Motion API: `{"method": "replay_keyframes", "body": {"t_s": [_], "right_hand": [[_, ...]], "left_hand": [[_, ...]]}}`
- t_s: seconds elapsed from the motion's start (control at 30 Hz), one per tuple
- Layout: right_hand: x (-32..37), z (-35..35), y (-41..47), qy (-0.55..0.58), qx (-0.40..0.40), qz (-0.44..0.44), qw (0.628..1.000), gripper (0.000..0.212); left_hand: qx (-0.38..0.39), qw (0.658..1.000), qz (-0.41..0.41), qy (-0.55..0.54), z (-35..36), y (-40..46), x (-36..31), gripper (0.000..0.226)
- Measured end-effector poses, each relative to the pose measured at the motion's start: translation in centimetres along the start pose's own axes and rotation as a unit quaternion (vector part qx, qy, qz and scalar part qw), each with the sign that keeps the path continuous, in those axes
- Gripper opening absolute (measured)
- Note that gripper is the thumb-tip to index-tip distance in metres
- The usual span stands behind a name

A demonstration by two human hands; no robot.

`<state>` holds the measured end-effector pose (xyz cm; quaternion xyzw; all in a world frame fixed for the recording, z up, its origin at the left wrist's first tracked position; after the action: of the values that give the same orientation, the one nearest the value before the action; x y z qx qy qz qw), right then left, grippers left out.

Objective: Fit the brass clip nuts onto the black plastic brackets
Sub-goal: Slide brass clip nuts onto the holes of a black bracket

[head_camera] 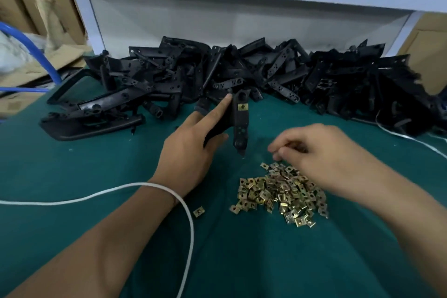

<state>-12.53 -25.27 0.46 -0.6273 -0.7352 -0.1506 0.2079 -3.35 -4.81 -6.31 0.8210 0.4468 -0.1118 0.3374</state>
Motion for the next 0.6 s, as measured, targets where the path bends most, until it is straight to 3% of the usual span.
{"method": "replay_keyframes", "body": {"t_s": [0.07,0.1,0.2,0.47,0.53,0.6], "right_hand": [[-1.2,0.1,2.5,-0.097,0.037,0.052,0.993,0.008],[-1.4,0.4,3.4,-0.134,0.047,0.055,0.988,0.012],[-2.1,1.4,4.5,-0.184,0.017,0.031,0.982,0.017],[-5.2,2.7,4.8,0.014,0.023,-0.005,1.000,0.014],[-5.4,3.0,4.9,0.122,0.018,-0.024,0.992,0.011],[-5.3,3.3,5.0,0.268,-0.006,-0.046,0.962,0.012]], "left_hand": [[0.002,1.000,0.005,0.002,0.0,0.0,0.1,0.081],[0.003,1.000,0.007,0.001,0.1,-0.1,0.1,0.081],[0.005,1.000,0.009,0.000,0.1,0.0,0.1,0.080],[0.021,1.000,0.003,0.018,0.4,0.0,0.0,0.077],[0.020,1.000,0.006,0.018,0.3,0.1,0.0,0.077],[0.021,1.000,0.009,0.015,0.3,0.0,0.1,0.078]]}}
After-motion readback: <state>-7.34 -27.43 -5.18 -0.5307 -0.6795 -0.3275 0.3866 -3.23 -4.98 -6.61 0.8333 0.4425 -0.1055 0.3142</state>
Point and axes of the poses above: each hand's wrist, its own y-axis towards the middle knuckle, its own z-axis out of the palm, x = y × z, the point moved 4 cm from there along y, towards the middle knuckle, and after that the axes turned 7 degrees about x, right-handed, at the moved point
